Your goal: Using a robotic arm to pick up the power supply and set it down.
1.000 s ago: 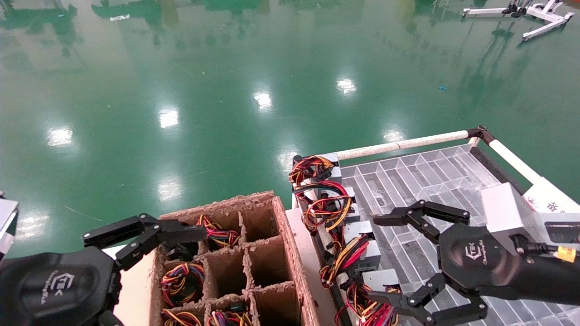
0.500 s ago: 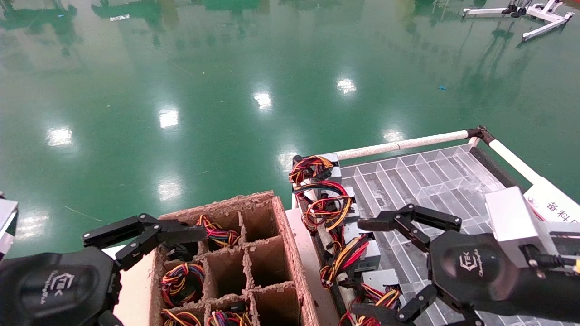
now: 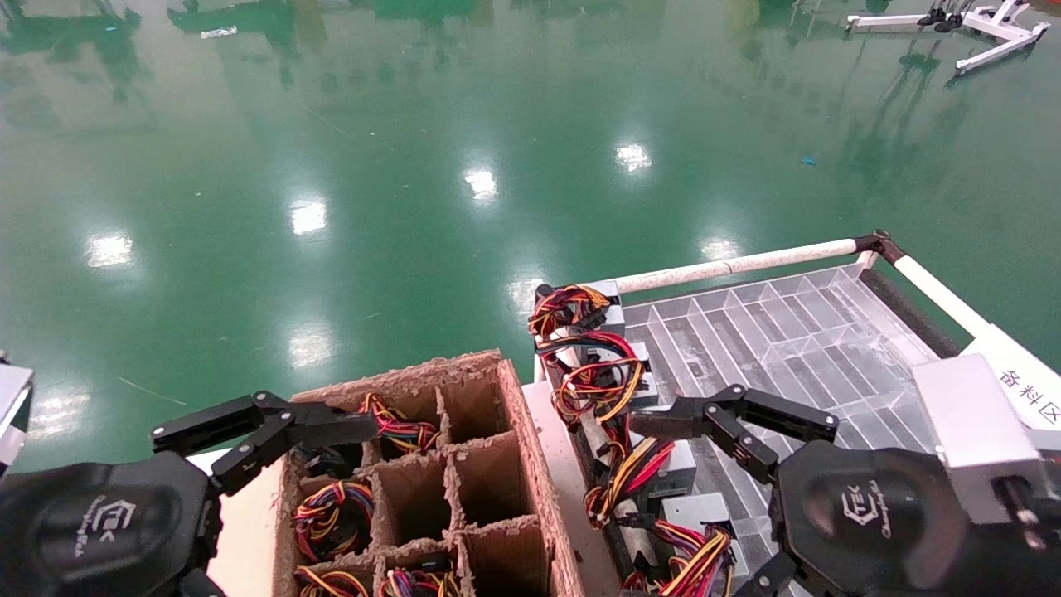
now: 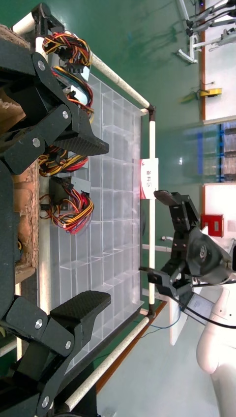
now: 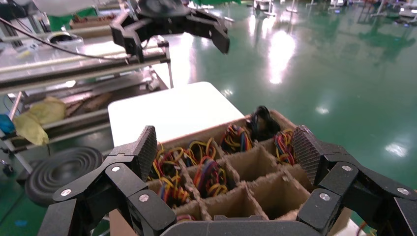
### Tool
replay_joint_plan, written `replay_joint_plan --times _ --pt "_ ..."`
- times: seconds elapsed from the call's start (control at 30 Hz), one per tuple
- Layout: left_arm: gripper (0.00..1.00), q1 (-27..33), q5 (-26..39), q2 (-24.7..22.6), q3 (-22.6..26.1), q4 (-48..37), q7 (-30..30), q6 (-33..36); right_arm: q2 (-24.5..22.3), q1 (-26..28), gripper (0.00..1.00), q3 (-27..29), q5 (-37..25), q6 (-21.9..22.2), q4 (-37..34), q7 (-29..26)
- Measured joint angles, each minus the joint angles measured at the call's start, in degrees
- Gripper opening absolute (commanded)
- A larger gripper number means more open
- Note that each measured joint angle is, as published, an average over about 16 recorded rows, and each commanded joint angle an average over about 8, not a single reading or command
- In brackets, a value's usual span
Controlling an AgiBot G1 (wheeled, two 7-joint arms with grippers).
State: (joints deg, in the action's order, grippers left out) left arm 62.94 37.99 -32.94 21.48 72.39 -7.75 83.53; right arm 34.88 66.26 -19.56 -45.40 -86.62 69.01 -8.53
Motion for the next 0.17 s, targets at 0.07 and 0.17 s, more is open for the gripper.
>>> replay_joint_plan --times 0.07,0.17 --pt "1.00 0.00 0.00 0.00 0.00 0.00 0.00 0.00 0.01 -0.42 1.00 0.31 0.31 0.08 0.40 -0.20" --pt "1.00 0.00 0.00 0.00 0.00 0.00 0.00 0.00 0.03 -1.04 1.00 0.79 0.79 0.21 1.01 -0.49"
